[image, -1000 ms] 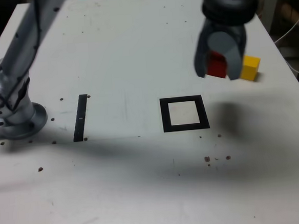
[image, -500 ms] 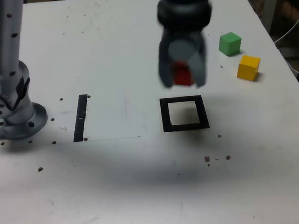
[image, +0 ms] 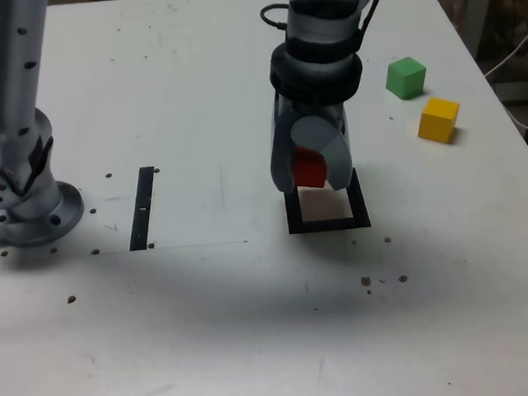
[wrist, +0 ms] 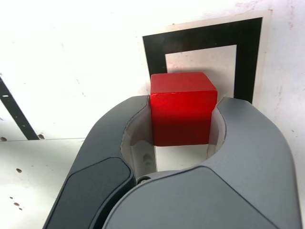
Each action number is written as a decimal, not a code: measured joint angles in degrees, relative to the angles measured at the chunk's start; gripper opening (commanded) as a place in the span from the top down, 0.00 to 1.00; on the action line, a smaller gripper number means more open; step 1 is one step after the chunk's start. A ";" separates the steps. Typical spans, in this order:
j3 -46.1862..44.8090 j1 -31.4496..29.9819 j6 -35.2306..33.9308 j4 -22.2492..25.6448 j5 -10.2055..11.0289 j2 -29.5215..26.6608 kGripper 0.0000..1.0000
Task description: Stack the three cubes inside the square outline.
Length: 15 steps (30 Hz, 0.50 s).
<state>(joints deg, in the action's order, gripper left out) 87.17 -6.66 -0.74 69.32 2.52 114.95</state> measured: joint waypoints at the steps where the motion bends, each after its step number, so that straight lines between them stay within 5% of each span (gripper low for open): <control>1: 0.00 -0.01 0.00 -0.27 -0.01 0.19 0.76; 15: -0.82 -0.05 -0.04 -4.28 -1.09 3.17 0.72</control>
<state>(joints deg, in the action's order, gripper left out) 86.35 -6.70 -0.78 65.04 1.43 118.12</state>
